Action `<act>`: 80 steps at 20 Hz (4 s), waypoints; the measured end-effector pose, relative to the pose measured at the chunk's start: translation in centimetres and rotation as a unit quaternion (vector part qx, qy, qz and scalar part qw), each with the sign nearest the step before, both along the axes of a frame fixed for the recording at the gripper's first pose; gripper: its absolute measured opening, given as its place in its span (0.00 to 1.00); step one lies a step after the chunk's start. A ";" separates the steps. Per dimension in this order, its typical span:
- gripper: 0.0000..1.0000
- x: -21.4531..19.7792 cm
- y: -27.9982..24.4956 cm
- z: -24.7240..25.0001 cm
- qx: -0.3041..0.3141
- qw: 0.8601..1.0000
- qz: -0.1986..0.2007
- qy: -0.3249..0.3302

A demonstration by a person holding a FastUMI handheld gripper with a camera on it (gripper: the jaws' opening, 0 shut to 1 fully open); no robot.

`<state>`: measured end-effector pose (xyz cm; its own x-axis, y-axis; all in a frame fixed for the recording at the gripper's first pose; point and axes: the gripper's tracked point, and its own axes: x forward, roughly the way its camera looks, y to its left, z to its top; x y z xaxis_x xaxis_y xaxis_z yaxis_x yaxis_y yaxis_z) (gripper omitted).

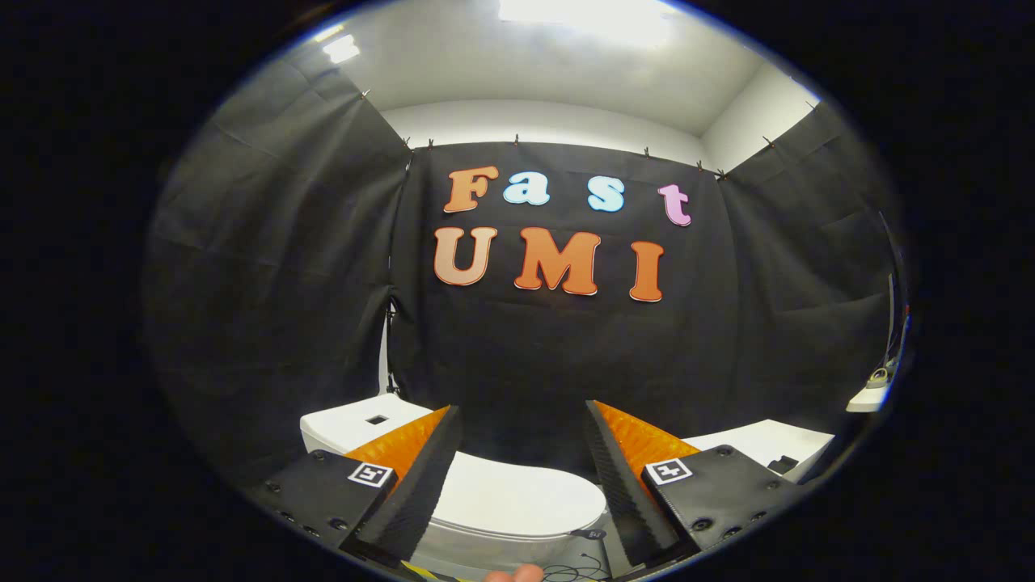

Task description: Open the toilet lid.

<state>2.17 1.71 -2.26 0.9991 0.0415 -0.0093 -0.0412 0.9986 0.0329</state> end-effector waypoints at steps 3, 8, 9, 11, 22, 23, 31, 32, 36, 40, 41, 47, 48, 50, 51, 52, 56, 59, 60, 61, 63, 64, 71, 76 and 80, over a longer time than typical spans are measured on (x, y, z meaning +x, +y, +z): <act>0.98 2.7 -1.4 -3.3 0.059 0.998 -0.006 0.013; 0.98 7.4 -9.3 -13.7 0.195 0.976 -0.079 0.057; 0.99 7.9 -10.8 -15.5 0.216 0.970 -0.094 0.060; 0.99 8.6 -13.5 -19.9 0.244 0.959 -0.118 0.078; 0.99 6.9 -18.6 -44.7 0.412 0.863 -0.203 0.209; 0.98 6.9 -17.9 -45.9 0.437 0.850 -0.194 0.222; 0.93 7.4 -16.1 -50.8 0.501 0.806 -0.178 0.260; 0.93 7.5 -16.3 -51.1 0.504 0.804 -0.179 0.261; 0.83 9.0 -16.1 -51.2 0.508 0.809 -0.169 0.243; 0.68 9.3 -15.9 -50.9 0.526 0.803 -0.158 0.232; 0.57 9.4 -15.6 -50.5 0.530 0.803 -0.151 0.227; 0.28 10.0 -16.8 -50.3 0.486 0.830 -0.171 0.212; 0.21 10.3 -17.0 -50.3 0.488 0.828 -0.178 0.212; 0.12 9.9 -16.5 -50.1 0.499 0.820 -0.186 0.210; 0.09 9.7 -16.5 -50.1 0.515 0.810 -0.189 0.208; 0.08 9.6 -16.2 -50.0 0.526 0.803 -0.189 0.205; 0.08 9.8 -16.3 -49.6 0.518 0.813 -0.186 0.189; 0.08 10.7 -16.9 -47.4 0.522 0.817 -0.182 0.163; 0.08 11.2 -17.2 -47.0 0.512 0.824 -0.188 0.156; 0.08 11.8 -17.8 -46.5 0.494 0.833 -0.196 0.151; 0.08 13.2 -18.6 -44.5 0.470 0.846 -0.209 0.138; 0.08 13.5 -18.5 -43.4 0.466 0.849 -0.207 0.137; 0.08 15.2 -16.5 -33.9 0.371 0.900 -0.182 0.139; 0.08 17.3 -11.5 -24.6 0.289 0.939 -0.144 0.117; 0.08 18.5 -8.8 -21.9 0.211 0.956 -0.143 0.144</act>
<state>20.72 -7.09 -24.12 0.9285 -0.1723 -0.3290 0.3035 0.8627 0.4045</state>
